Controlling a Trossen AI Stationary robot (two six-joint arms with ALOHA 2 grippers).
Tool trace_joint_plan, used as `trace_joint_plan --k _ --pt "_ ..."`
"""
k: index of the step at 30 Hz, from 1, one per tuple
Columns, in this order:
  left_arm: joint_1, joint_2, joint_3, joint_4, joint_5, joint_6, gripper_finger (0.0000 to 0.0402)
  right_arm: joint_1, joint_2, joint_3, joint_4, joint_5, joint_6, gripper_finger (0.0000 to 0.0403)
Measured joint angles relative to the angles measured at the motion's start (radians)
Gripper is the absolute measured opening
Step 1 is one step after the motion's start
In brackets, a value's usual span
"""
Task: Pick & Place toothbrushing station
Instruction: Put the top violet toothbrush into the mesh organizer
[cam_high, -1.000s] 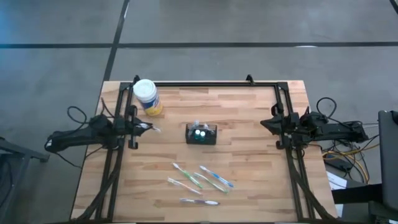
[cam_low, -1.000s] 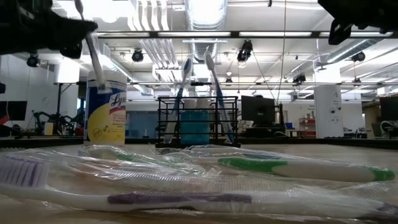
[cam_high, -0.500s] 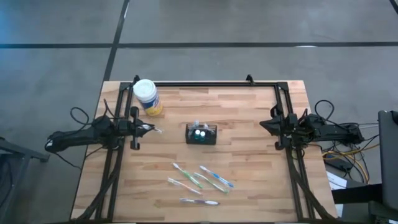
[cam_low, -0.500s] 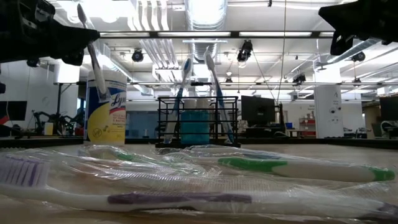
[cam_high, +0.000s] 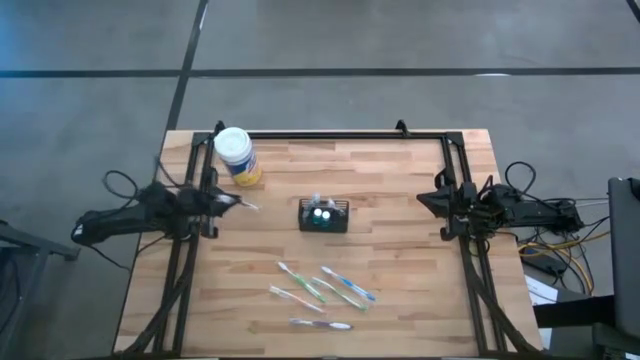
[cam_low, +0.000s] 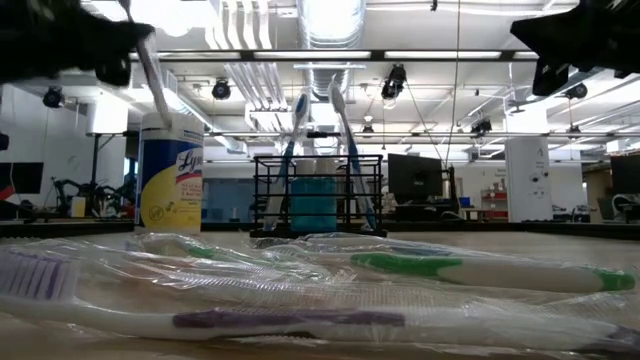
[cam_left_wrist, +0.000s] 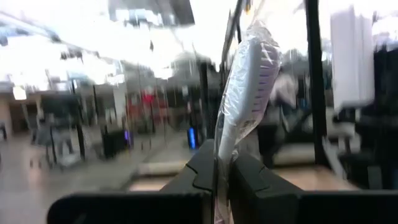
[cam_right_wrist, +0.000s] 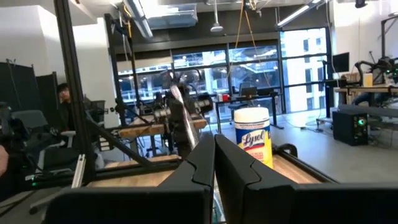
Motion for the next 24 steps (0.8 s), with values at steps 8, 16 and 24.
trace_joint_plan --k 8,16,24 --pt "0.0 0.285 0.265 0.029 0.007 0.042 0.0019 0.0 0.002 0.002 0.046 0.002 -0.013 0.0008" --pt "0.0 0.671 0.406 0.157 0.031 0.103 0.0019 0.0 0.001 0.002 0.047 0.003 -0.016 0.0008" --pt "0.0 0.88 0.441 0.312 0.116 0.09 0.0019 0.0 0.001 0.003 0.047 0.003 -0.016 0.0008"
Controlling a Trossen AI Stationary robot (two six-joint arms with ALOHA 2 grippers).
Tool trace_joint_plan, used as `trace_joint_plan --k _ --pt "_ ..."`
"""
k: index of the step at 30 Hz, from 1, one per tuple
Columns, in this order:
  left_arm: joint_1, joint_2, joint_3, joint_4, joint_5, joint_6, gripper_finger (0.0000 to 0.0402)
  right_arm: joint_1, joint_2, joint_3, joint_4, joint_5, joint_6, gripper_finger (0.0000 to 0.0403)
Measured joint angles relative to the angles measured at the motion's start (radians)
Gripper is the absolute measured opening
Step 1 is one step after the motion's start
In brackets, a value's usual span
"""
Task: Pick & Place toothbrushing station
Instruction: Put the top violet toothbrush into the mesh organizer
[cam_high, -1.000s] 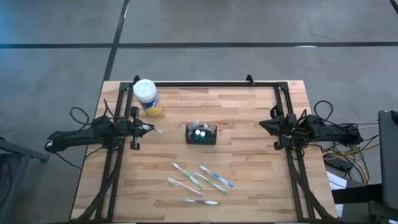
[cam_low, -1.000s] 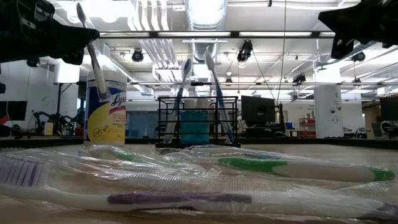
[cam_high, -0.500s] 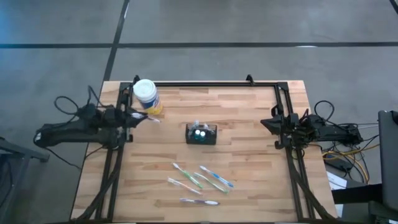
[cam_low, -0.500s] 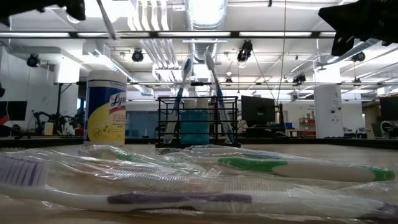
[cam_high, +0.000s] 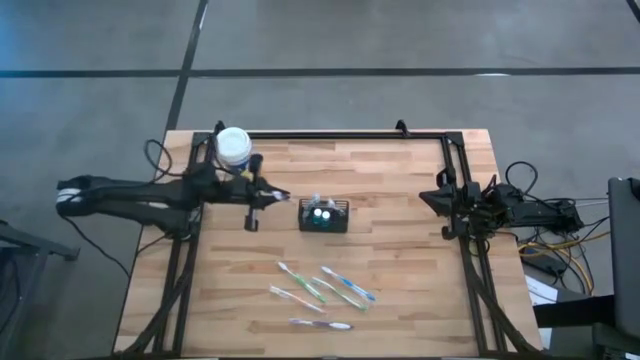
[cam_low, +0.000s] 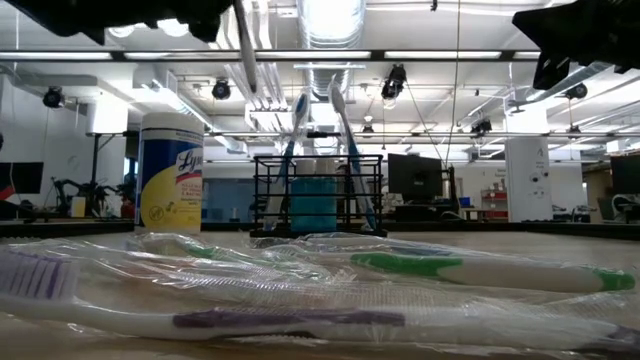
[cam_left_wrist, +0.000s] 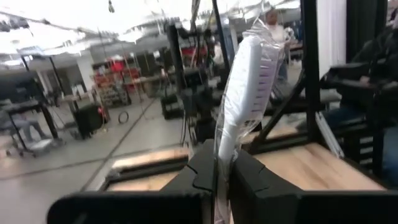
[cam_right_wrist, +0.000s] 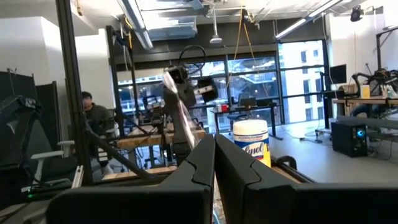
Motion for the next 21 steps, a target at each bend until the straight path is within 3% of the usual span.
trace_joint_plan --k 10,21 --pt "0.015 0.199 -0.006 0.097 0.01 0.009 0.0019 0.0 0.001 0.001 -0.002 0.0 0.0 0.0008" --pt "0.058 0.298 -0.033 0.2 0.026 0.023 0.0019 0.0 0.001 0.001 -0.002 0.0 -0.007 0.0008"
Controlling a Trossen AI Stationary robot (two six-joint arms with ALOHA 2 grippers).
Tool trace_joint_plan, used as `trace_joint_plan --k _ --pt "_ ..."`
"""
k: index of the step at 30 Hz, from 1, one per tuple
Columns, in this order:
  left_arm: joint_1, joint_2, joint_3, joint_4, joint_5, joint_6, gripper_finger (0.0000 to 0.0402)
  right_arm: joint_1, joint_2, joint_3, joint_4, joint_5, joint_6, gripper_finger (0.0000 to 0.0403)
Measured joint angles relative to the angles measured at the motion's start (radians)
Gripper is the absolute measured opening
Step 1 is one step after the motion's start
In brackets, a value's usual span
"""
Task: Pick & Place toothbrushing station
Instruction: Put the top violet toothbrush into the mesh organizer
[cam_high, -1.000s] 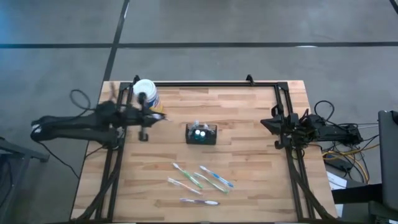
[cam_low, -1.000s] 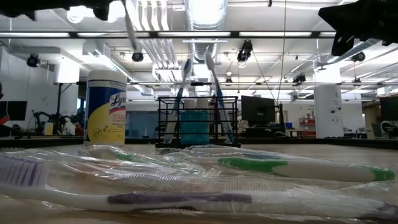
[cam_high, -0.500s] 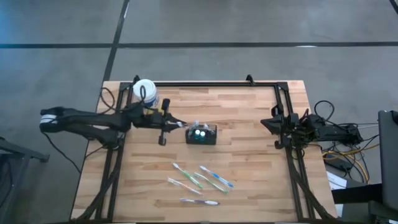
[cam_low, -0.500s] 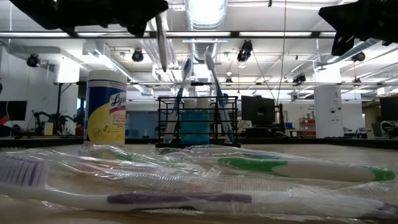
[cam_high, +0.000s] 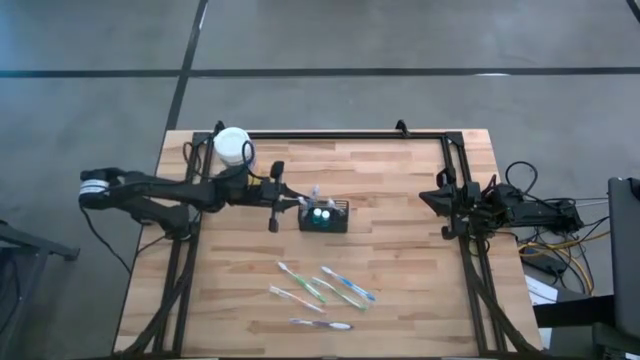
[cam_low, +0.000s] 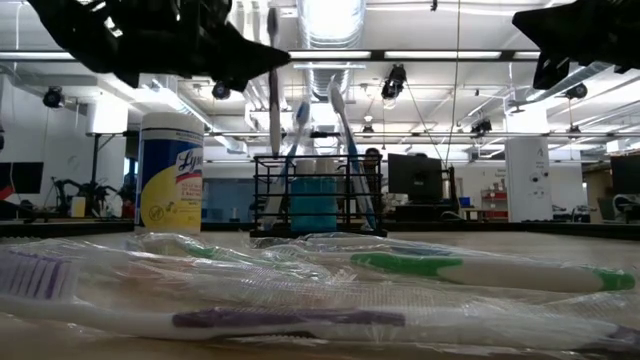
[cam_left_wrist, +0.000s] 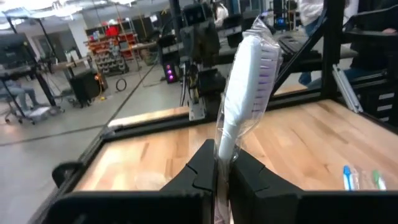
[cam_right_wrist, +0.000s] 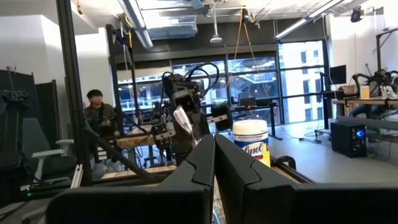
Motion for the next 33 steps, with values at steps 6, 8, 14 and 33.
trace_joint_plan --k 6,8,14,33 --pt "0.008 0.063 -0.019 0.058 0.015 -0.012 0.0019 0.0 0.0 0.0 0.0 0.0 0.0 0.0008" --pt "0.011 0.087 -0.02 0.056 0.015 -0.017 0.0019 0.0 0.0 0.0 0.0 0.0 0.0 0.0008" --pt "0.012 0.144 -0.02 0.085 -0.018 -0.086 0.002 0.0 0.0 0.0 0.001 0.0 0.003 0.0008" --pt "0.012 0.306 -0.02 0.144 -0.053 -0.101 0.002 0.0 0.0 0.0 0.002 0.0 0.007 0.0008"
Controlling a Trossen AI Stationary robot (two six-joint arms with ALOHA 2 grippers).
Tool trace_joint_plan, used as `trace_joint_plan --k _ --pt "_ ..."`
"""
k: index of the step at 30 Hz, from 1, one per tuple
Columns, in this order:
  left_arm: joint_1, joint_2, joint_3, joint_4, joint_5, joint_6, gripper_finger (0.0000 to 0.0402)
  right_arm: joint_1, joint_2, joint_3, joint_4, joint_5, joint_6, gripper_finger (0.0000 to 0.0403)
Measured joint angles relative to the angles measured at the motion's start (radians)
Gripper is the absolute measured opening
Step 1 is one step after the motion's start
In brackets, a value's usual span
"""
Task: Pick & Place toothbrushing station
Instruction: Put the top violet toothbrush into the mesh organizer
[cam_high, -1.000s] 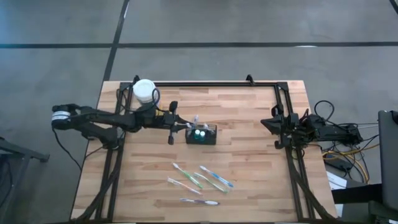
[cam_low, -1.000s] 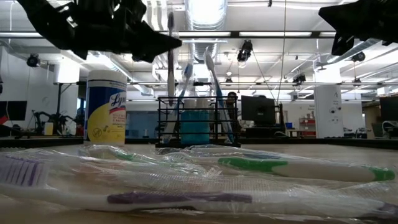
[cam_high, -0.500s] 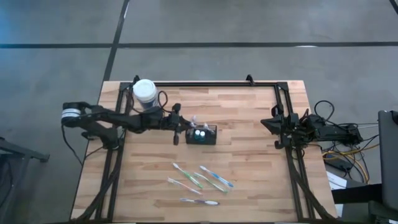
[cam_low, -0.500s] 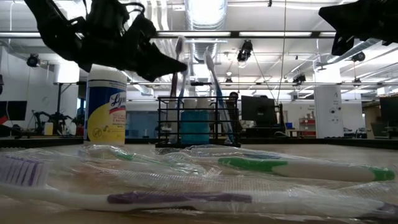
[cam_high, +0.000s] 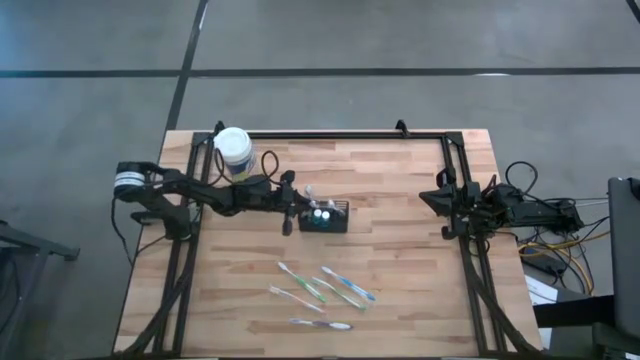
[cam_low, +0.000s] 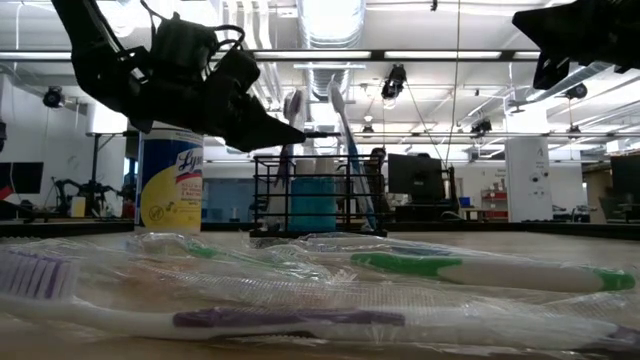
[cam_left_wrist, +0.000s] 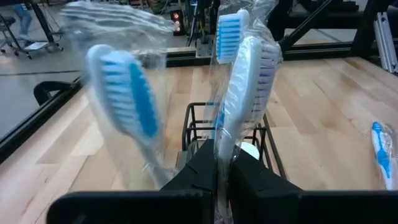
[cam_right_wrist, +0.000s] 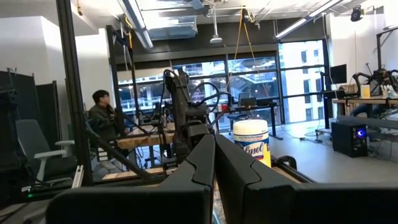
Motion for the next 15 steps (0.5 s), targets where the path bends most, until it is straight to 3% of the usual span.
trace_joint_plan --k 8,15 --pt "0.0 -0.02 0.0 -0.028 0.004 -0.02 0.0058 0.0 0.0 0.0 0.0 0.0 0.005 0.0008" --pt "-0.001 -0.132 -0.001 -0.087 0.082 -0.009 0.0138 0.0 0.0 0.0 0.0 0.0 0.005 0.0008"
